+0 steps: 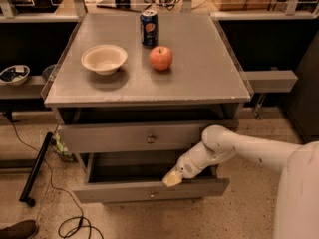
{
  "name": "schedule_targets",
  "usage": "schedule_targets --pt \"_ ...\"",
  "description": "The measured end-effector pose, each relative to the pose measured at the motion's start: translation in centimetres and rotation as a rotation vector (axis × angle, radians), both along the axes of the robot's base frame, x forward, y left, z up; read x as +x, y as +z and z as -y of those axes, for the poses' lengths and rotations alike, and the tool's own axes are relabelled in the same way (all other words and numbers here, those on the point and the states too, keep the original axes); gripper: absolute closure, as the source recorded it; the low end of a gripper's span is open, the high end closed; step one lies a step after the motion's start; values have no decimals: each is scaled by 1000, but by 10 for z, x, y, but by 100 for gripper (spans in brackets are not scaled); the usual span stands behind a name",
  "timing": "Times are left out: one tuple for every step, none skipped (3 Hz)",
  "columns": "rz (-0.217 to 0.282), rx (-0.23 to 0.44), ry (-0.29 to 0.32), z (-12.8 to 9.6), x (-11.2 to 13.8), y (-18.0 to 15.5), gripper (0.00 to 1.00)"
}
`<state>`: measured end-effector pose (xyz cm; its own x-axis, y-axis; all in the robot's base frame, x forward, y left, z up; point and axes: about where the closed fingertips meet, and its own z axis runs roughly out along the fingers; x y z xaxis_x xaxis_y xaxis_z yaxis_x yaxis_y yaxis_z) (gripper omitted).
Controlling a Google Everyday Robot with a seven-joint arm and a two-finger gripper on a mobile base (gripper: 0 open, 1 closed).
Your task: Open middle drawer
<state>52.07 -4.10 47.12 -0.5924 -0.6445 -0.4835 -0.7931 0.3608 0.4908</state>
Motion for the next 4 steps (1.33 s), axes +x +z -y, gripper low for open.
schedule_targets --pt "1 7 -2 1 -2 0 100" --pt "8 30 -16 5 -10 1 100" --pt "97 132 -15 8 -19 10 100" --pt "171 185 -7 10 -27 19 100"
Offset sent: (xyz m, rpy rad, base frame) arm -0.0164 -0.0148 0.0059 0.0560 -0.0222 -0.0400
